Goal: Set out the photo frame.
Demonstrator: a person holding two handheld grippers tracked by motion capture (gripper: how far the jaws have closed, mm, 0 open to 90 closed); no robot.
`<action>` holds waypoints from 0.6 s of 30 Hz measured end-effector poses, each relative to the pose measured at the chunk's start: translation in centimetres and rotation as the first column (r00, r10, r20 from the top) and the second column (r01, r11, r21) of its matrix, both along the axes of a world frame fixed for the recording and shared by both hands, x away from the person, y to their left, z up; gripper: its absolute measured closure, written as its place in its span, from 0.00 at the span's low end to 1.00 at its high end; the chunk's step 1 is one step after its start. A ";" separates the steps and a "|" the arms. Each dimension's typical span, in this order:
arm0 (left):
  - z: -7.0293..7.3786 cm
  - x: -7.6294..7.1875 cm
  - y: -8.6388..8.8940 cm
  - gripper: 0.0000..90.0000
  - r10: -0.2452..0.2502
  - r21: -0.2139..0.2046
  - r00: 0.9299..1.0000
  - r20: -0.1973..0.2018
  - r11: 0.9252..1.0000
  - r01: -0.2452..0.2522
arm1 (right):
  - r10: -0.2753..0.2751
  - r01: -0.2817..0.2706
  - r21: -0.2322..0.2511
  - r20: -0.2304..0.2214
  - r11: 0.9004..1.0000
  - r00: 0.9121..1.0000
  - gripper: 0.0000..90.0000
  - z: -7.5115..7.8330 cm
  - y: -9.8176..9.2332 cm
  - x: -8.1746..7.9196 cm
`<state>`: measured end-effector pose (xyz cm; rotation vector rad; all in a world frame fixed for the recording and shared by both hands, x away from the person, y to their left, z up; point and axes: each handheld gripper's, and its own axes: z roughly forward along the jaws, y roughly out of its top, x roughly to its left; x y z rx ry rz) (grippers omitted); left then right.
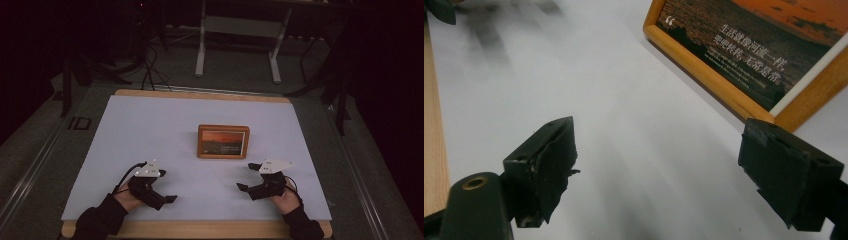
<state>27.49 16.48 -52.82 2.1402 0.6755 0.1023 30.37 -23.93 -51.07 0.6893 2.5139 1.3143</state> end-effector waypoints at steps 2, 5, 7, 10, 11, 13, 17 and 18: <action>0.0 0.0 0.0 0.00 -0.002 -0.003 1.000 -0.001 1.000 0.002 | -0.005 0.005 0.015 0.012 1.000 1.000 0.16 -0.2 -0.2 -0.3; 0.0 0.0 0.0 0.00 -0.002 -0.002 1.000 -0.001 1.000 0.002 | -0.018 0.017 0.038 0.021 0.999 1.000 0.16 -0.4 -0.4 -0.7; 0.0 0.0 0.1 0.00 -0.002 -0.006 1.000 -0.002 1.000 0.002 | -0.030 0.028 0.043 0.035 0.999 0.999 0.16 -0.5 -0.6 -1.0; 0.0 0.0 0.1 0.00 0.001 -0.006 1.000 -0.003 1.000 -0.001 | -0.035 0.033 0.059 0.042 0.998 0.999 0.16 -0.6 -0.9 -1.4; -0.1 0.0 0.1 0.00 -0.002 -0.002 1.000 -0.002 1.000 0.002 | -0.042 0.039 0.058 0.053 0.998 0.998 0.16 -0.6 -1.0 -1.5; -0.1 0.0 0.0 0.00 -0.001 -0.001 1.000 -0.002 1.000 0.001 | -0.043 0.039 0.081 0.046 0.996 0.998 0.16 -0.7 -1.4 -1.5; -0.1 0.0 -0.1 0.00 -0.003 -0.001 1.000 0.000 1.000 0.003 | -0.069 0.064 0.107 0.048 0.992 0.996 0.16 -0.7 -1.9 -1.3; -0.1 0.0 -0.1 0.00 -0.003 -0.001 1.000 0.000 1.000 0.003 | -0.074 0.068 0.111 0.052 0.991 0.996 0.16 -0.6 -2.0 -1.3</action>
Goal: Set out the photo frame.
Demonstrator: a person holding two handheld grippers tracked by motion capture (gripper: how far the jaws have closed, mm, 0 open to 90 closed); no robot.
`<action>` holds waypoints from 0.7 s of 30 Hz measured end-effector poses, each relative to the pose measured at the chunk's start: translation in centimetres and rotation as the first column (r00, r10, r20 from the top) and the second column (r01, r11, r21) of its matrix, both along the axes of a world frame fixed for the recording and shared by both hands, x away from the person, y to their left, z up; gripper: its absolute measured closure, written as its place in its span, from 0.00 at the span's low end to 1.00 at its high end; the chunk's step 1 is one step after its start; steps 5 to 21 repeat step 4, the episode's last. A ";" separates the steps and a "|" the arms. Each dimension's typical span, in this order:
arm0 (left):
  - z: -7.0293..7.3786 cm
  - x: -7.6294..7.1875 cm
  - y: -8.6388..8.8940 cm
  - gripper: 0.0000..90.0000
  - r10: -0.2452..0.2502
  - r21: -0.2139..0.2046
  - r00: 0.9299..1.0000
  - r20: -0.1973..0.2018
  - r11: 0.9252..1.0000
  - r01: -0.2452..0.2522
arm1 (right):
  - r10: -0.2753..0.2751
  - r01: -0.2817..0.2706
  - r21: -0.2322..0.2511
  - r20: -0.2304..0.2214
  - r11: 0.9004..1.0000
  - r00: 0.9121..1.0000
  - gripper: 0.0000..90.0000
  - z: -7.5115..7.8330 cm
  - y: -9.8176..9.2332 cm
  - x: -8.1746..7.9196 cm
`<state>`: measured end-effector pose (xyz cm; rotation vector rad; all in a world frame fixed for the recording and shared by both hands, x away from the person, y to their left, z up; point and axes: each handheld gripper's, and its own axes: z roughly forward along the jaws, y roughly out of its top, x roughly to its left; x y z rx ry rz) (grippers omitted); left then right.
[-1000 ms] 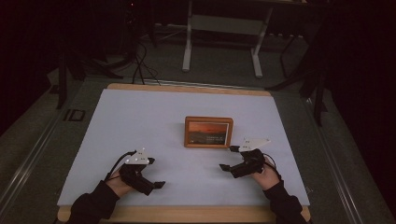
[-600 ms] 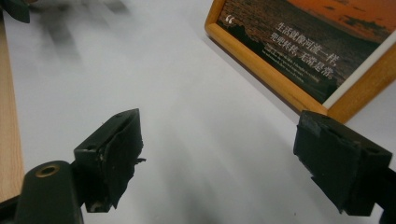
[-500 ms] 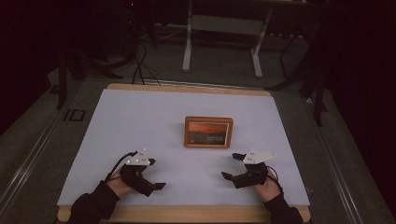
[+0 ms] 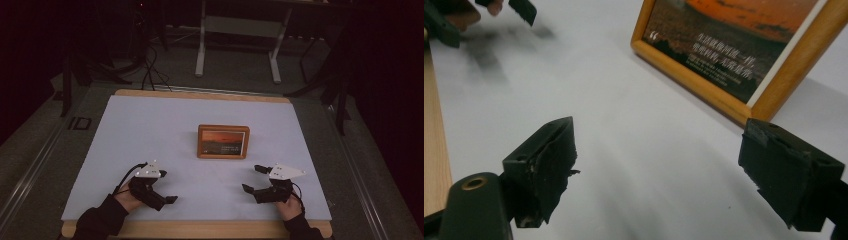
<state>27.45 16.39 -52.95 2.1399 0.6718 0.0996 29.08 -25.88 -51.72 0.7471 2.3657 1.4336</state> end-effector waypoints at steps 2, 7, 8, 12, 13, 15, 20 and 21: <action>0.0 0.0 0.0 0.00 0.002 -0.001 1.000 0.001 1.000 -0.002 | -0.005 0.005 -0.002 0.003 1.000 1.000 0.16 0.0 0.0 0.1; 0.0 0.0 0.0 0.00 0.002 0.000 1.000 0.001 1.000 -0.002 | -0.008 0.008 -0.006 0.000 1.000 1.000 0.16 -0.1 0.0 0.1; 0.0 0.0 0.0 0.00 0.002 0.000 1.000 0.001 1.000 -0.002 | -0.008 0.008 -0.006 0.000 1.000 1.000 0.16 -0.1 0.0 0.1; 0.0 0.0 0.0 0.00 0.002 0.000 1.000 0.001 1.000 -0.002 | -0.008 0.008 -0.006 0.000 1.000 1.000 0.16 -0.1 0.0 0.1; 0.0 0.0 0.0 0.00 0.002 0.000 1.000 0.001 1.000 -0.002 | -0.008 0.008 -0.006 0.000 1.000 1.000 0.16 -0.1 0.0 0.1; 0.0 0.0 0.0 0.00 0.002 0.000 1.000 0.001 1.000 -0.002 | -0.008 0.008 -0.006 0.000 1.000 1.000 0.16 -0.1 0.0 0.1; 0.0 0.0 0.0 0.00 0.002 0.000 1.000 0.001 1.000 -0.002 | -0.008 0.008 -0.006 0.000 1.000 1.000 0.16 -0.1 0.0 0.1; 0.0 0.0 0.0 0.00 0.002 0.000 1.000 0.001 1.000 -0.002 | -0.008 0.008 -0.006 0.000 1.000 1.000 0.16 -0.1 0.0 0.1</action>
